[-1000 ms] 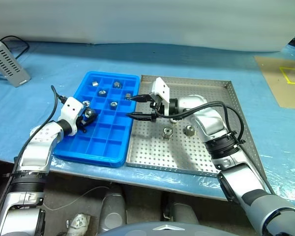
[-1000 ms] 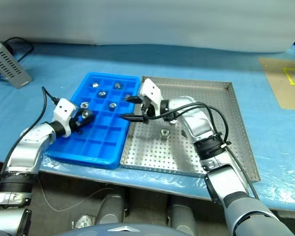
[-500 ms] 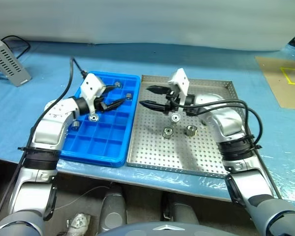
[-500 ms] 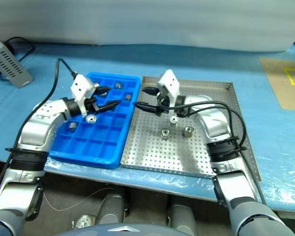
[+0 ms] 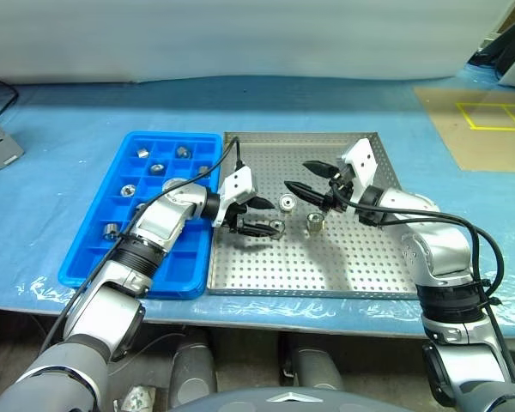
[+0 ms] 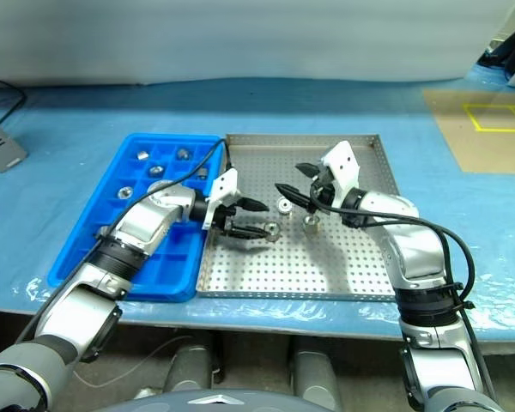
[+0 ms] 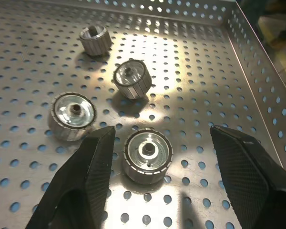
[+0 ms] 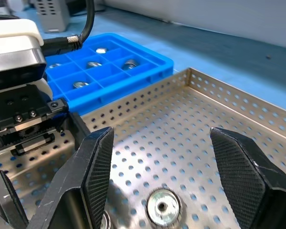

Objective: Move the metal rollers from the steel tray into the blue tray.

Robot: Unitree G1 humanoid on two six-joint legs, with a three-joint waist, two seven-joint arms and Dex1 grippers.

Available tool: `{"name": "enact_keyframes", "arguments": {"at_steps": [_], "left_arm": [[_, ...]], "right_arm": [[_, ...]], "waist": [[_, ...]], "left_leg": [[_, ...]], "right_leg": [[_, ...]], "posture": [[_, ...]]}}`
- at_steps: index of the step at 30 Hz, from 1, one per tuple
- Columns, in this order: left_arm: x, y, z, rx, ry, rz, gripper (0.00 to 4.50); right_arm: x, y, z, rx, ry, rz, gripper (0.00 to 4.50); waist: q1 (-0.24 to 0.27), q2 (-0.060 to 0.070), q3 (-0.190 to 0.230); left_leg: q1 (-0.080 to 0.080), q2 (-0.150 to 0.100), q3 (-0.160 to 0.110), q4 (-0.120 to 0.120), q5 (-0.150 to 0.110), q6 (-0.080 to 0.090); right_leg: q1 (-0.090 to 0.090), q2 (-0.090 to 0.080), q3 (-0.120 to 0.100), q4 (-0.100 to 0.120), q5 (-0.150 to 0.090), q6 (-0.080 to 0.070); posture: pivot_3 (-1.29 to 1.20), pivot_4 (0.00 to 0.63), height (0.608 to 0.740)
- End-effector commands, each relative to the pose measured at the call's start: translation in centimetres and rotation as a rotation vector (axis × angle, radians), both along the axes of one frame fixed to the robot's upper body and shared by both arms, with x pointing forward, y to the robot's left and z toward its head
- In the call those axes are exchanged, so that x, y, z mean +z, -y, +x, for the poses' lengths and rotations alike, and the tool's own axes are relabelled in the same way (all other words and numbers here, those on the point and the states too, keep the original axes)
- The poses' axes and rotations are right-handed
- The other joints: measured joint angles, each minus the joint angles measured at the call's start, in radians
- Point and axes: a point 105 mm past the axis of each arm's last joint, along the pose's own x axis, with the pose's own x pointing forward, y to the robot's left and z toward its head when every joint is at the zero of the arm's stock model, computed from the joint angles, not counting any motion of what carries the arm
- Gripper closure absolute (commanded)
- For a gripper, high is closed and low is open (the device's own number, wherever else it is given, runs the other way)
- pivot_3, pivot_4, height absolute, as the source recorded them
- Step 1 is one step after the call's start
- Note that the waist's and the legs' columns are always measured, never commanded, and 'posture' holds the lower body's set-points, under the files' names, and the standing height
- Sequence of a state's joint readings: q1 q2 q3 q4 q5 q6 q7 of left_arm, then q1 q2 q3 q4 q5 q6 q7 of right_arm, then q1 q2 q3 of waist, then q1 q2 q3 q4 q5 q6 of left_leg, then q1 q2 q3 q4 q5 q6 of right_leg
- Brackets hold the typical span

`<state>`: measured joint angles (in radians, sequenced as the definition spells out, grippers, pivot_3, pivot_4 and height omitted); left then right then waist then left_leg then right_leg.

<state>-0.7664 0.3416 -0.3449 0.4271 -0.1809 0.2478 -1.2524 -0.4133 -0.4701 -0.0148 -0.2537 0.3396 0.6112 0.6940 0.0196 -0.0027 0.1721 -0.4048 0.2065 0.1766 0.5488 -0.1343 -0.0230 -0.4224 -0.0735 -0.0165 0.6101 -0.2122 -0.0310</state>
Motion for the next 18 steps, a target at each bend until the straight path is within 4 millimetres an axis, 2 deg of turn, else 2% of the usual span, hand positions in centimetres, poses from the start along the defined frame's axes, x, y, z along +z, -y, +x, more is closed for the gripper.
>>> {"name": "enact_keyframes", "arguments": {"at_steps": [1,6,10,13,15,18], "left_arm": [[0.4,0.7,0.5,-0.033,0.051,0.01,1.14],[0.4,1.3,1.7,-0.014,0.079,0.001,1.14],[-0.3,1.8,1.1,-0.068,0.046,0.006,1.14],[-0.6,1.8,0.7,-0.097,0.022,0.003,0.6],[-0.8,1.8,0.8,-0.086,0.022,0.009,0.01],[-1.4,1.8,1.0,-0.07,0.044,0.046,0.01]], "right_arm": [[1.5,0.9,-0.5,-0.053,0.068,0.013,1.16],[1.3,1.8,-0.8,-0.123,0.076,0.004,1.16],[1.0,2.2,-1.1,-0.154,0.075,-0.007,1.16],[1.0,2.2,-1.1,-0.164,0.079,-0.009,1.16],[1.0,2.2,-1.1,-0.167,0.08,-0.013,1.16],[1.0,2.2,-1.0,-0.169,0.081,-0.017,1.16]], "waist": [[-0.005,0.0,0.0],[-0.009,0.0,0.0],[-0.011,0.0,0.0],[-0.021,0.0,0.0],[-0.026,0.0,0.0],[-0.033,0.0,0.0]], "left_leg": [[0.0,0.0,0.0,0.001,-0.001,0.001],[0.001,0.0,0.0,0.004,-0.002,0.003],[0.001,0.0,0.001,0.005,-0.003,0.004],[0.001,0.0,0.001,0.005,-0.003,0.005],[0.001,0.0,0.001,0.005,-0.003,0.005],[0.001,0.0,0.001,0.005,-0.003,0.005]], "right_leg": [[0.001,0.0,0.0,0.0,0.0,0.0],[0.003,0.0,0.001,-0.001,0.0,0.0],[0.003,0.0,0.001,-0.001,0.0,0.0],[0.003,0.0,0.001,-0.002,0.0,0.0],[0.003,0.0,0.001,-0.002,0.0,0.0],[0.003,0.0,0.001,-0.002,0.0,0.0]], "posture": [[-0.39,0.15,0.74],[-0.44,0.15,0.74],[-0.45,0.15,0.74],[-0.46,0.15,0.74],[-0.46,0.15,0.74],[-0.46,0.15,0.74]]}}
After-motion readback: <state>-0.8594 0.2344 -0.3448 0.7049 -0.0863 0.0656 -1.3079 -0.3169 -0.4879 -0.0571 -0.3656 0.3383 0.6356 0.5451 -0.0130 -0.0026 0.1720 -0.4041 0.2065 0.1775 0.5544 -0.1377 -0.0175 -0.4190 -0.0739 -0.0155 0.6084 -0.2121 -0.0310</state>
